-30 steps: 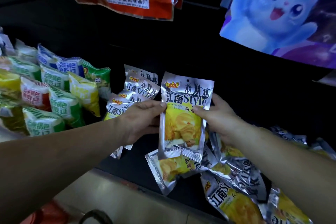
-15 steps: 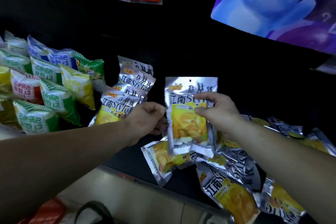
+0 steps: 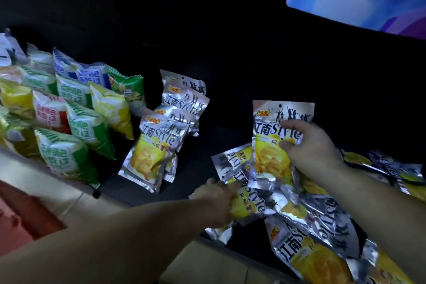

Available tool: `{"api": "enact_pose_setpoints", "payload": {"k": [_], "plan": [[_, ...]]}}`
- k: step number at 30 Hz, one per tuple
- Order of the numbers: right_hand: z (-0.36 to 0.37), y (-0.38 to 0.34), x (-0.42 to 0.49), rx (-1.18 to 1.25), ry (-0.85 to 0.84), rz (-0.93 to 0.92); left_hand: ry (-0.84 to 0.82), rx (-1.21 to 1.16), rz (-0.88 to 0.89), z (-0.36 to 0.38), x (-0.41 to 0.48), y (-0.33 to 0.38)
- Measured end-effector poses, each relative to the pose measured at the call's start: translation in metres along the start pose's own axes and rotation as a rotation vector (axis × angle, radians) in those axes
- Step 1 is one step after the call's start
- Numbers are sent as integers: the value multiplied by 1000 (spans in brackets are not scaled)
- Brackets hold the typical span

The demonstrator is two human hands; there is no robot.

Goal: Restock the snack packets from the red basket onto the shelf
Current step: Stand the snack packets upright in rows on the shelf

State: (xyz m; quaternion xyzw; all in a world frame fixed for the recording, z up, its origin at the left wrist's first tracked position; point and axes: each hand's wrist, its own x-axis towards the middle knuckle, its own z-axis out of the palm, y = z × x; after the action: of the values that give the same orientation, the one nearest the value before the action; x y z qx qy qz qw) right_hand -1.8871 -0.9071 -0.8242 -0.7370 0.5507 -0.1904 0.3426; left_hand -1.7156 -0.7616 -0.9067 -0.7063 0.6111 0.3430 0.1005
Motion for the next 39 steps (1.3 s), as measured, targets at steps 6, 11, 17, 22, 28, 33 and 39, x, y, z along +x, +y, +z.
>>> {"api": "enact_pose_setpoints", "payload": {"k": [6,11,17,22,28,33,39], "plan": [[5,-26,3,41,-38,-6,151,-122,-27,1,-9,-21],[10,-34,8,13,60,22,256,-421,-119,-11,-20,-56],[7,-36,14,-19,78,54,430,-837,-127,-13,-33,-86],[21,-54,1,85,-58,-64,586,-882,60,-38,-39,-61],[35,-81,-15,251,-175,-160,658,-686,112,-54,-30,-32],[35,-75,-15,202,-170,-169,697,-563,233,-55,-30,-26],[29,-68,-7,342,-172,-31,627,-961,57,-81,-25,-52]]}}
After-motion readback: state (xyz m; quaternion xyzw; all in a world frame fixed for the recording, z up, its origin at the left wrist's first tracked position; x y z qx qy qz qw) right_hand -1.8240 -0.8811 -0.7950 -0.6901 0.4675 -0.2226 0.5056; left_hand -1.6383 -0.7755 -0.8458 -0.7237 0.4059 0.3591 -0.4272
